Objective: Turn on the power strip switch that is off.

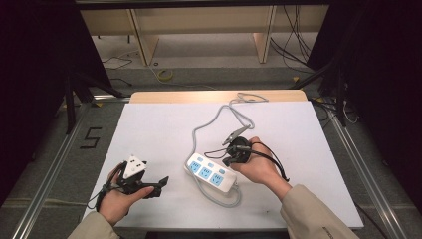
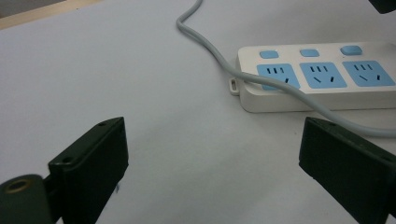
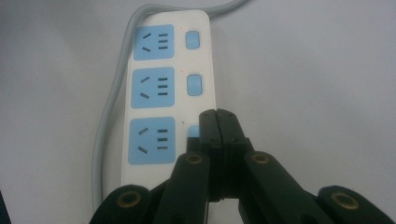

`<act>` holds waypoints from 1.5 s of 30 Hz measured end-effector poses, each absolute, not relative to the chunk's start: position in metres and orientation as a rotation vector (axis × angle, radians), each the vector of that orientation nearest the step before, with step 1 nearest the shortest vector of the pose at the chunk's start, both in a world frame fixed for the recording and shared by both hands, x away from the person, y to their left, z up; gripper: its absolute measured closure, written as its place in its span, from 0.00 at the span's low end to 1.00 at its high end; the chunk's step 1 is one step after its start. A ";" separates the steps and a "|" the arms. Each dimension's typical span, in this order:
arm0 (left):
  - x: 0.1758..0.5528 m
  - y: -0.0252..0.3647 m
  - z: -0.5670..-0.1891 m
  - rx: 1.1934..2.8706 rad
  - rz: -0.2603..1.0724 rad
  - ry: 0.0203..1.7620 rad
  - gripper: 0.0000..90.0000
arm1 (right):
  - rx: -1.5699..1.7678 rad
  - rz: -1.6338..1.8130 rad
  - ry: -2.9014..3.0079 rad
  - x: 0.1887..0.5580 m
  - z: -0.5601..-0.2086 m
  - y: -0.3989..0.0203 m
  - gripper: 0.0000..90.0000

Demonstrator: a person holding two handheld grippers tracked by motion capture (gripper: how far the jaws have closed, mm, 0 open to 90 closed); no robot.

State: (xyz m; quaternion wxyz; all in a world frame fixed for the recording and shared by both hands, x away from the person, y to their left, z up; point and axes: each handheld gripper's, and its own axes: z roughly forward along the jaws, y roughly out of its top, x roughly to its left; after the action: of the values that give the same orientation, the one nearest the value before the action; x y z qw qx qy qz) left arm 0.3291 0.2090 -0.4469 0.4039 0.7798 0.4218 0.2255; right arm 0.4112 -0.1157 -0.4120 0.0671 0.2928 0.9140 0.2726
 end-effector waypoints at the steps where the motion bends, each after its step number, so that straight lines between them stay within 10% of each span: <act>1: 0.329 0.209 -0.447 1.968 0.569 1.065 0.09 | 0.882 0.822 2.755 0.411 -0.412 -0.116 1.00; 45: 0.330 0.209 -0.447 1.972 0.566 1.069 0.10 | 0.826 0.679 2.832 0.416 -0.434 -0.090 1.00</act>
State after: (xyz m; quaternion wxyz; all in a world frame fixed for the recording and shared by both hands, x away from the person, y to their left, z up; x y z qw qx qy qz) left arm 0.3296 0.2094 -0.4470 0.4026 0.7803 0.4229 0.2239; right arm 0.4162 -0.0897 -0.4336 0.0570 0.2724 0.9340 0.2239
